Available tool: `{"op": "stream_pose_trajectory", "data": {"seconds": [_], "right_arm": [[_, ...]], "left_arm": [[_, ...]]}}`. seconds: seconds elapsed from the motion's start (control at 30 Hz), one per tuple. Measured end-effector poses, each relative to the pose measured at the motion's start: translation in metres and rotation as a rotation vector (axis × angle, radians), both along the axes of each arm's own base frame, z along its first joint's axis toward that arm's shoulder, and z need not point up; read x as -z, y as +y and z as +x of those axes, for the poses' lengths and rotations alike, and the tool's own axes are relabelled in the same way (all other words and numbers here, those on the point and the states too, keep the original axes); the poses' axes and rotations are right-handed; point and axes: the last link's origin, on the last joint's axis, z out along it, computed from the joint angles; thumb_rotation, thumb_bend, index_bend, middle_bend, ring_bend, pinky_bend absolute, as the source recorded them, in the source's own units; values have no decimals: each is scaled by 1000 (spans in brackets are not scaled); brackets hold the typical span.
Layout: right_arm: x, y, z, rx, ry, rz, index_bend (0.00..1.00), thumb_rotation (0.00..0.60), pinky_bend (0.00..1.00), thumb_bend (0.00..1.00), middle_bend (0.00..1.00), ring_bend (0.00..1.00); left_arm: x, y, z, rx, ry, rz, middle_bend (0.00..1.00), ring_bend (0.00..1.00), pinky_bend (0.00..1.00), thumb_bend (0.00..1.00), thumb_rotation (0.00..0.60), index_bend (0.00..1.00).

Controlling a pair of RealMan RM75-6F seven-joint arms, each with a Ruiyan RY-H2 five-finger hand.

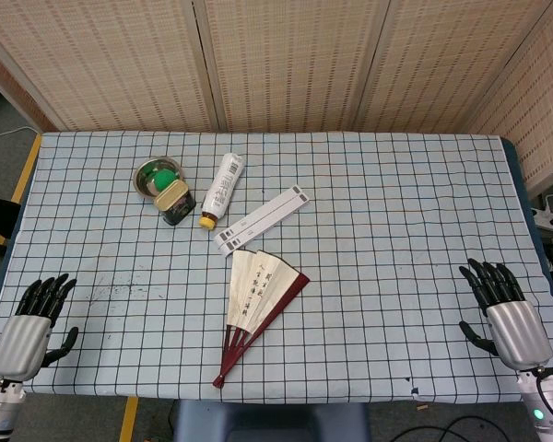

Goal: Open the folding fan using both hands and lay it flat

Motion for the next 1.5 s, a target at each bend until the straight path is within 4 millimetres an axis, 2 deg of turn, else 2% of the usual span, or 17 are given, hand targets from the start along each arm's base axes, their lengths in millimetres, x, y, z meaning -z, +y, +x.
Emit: {"op": "stream_pose_trajectory", "data": {"seconds": [0.23,0.33,0.57,0.8,1.0,1.2,1.3,1.5], "right_arm": [[13,-4,8,-44,2,48,3,600,0,194,0,0],[28,-14,22,-118,11,98,67,600,0,195,0,0],[87,-47,67,-313,85,242,240,600,0,195,0,0],[153,-70,120,-472,93,294,331,600,0,194,0,0],[204,-83,141,-513,102,312,352,600,0,194,0,0],[247,-96,156,-504,110,347,357,600,0,194,0,0],[263,-102,165,-488,107,370,366,600,0,192,0,0],[281,-108,179,-487,97,391,411,600,0,192,0,0]], "left_arm": [[5,2,2,-4,-19,-22,0,0,47,427,600,0],[9,4,2,-5,-29,-33,0,0,47,427,600,0],[6,8,1,-4,-53,-29,0,0,46,427,600,0],[3,8,-3,-22,-56,-26,0,0,47,427,600,0],[2,6,-4,-26,-56,-31,0,0,47,427,600,0],[2,8,-6,-41,-56,-36,0,0,47,427,600,0],[1,8,-8,-49,-54,-37,0,0,47,427,600,0],[0,9,-9,-58,-56,-26,0,0,47,428,600,0]]}}
